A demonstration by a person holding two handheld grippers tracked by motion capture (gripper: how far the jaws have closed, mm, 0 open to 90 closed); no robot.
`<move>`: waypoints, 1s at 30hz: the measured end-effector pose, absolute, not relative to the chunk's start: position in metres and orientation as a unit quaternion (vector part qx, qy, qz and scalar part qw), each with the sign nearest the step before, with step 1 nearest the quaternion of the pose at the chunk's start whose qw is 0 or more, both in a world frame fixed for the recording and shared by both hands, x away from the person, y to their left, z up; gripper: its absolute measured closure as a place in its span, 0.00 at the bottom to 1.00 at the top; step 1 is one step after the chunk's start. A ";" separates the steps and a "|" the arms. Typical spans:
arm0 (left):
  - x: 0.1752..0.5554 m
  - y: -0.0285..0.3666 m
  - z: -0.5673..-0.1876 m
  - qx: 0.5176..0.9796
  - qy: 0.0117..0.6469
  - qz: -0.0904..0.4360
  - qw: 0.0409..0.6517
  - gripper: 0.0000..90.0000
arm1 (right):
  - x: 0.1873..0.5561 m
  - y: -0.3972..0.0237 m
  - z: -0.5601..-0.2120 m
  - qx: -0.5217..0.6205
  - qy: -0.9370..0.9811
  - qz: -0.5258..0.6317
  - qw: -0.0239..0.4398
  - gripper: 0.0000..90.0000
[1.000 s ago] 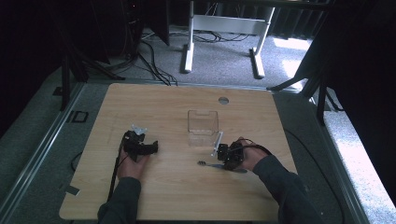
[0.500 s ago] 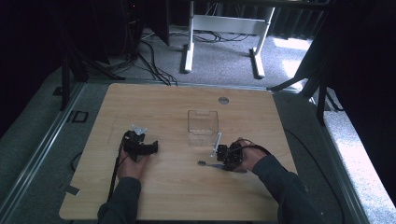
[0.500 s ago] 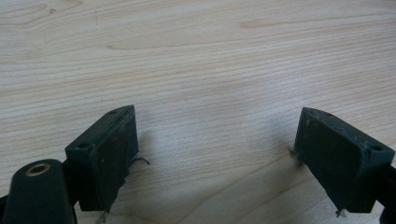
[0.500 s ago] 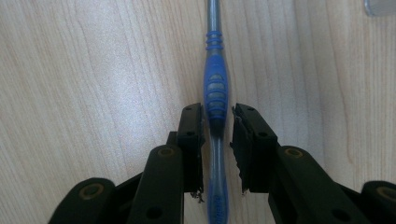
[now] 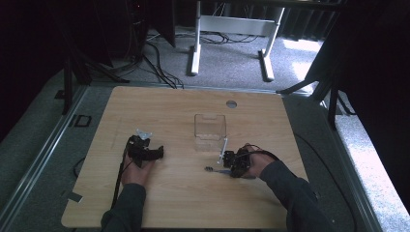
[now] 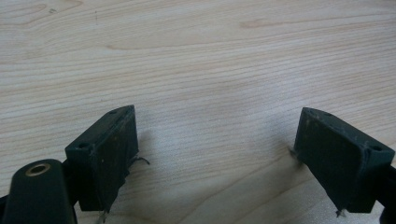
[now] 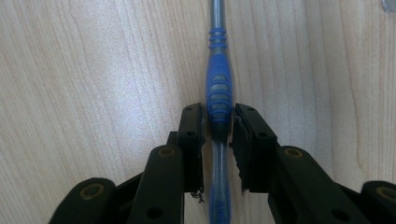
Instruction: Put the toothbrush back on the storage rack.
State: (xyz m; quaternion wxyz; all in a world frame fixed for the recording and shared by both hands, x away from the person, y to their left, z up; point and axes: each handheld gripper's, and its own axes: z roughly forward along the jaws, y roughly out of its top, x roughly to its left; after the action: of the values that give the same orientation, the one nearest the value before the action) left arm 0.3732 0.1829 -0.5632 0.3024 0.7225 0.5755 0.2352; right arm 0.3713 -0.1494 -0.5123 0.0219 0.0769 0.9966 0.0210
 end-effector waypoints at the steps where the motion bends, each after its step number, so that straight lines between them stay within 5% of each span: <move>1: 0.373 0.183 -0.563 0.722 0.576 0.235 0.303 0.15 | 0.371 -0.149 -0.513 0.077 0.997 0.020 0.021 0.81; 30: 0.373 0.183 -0.563 0.722 0.576 0.235 0.302 0.15 | 0.372 -0.151 -0.509 0.079 0.996 0.031 0.028 0.88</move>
State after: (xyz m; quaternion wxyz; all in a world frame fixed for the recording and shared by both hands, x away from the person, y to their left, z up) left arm 0.3732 0.1829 -0.5632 0.3025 0.7225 0.5755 0.2352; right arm 0.3718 -0.1512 -0.5086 0.0283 0.0785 0.9960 0.0312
